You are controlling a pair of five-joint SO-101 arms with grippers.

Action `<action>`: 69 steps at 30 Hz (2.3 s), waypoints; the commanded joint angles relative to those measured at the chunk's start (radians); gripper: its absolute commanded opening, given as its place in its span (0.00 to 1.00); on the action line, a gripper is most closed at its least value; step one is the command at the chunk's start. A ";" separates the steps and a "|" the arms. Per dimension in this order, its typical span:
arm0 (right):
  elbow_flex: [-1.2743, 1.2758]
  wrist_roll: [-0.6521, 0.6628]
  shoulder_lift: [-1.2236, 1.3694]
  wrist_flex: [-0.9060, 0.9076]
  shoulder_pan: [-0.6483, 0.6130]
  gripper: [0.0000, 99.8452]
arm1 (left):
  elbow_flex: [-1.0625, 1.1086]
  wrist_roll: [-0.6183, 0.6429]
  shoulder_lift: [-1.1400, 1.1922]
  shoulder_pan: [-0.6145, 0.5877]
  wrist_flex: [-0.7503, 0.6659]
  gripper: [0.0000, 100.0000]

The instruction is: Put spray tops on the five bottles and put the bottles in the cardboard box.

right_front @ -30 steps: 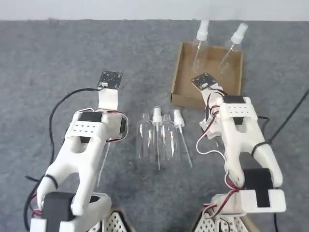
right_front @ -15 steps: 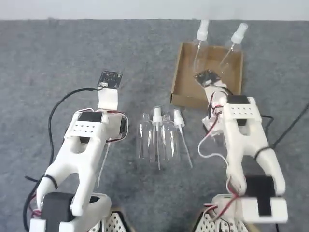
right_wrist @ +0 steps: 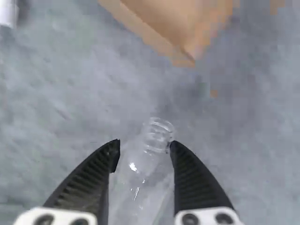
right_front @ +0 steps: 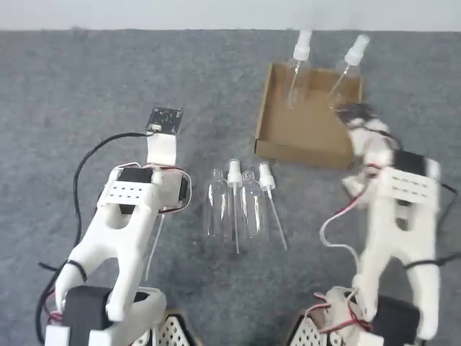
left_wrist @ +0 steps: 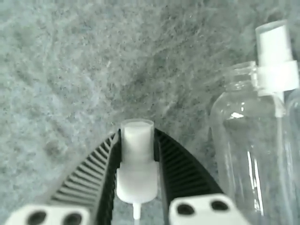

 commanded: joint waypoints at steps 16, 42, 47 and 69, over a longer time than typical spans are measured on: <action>-0.054 0.040 0.320 -0.414 0.346 0.17 | -0.005 0.008 -0.058 -0.005 -0.023 0.01; -0.216 -0.072 0.435 -0.084 0.374 0.25 | -0.005 0.003 -0.058 -0.005 -0.021 0.01; -0.222 -0.071 0.489 -0.104 0.378 0.22 | -0.005 0.003 -0.058 -0.005 -0.023 0.01; -0.166 -0.272 -0.213 0.008 -0.162 0.01 | -0.084 0.009 -0.236 -0.008 0.008 0.01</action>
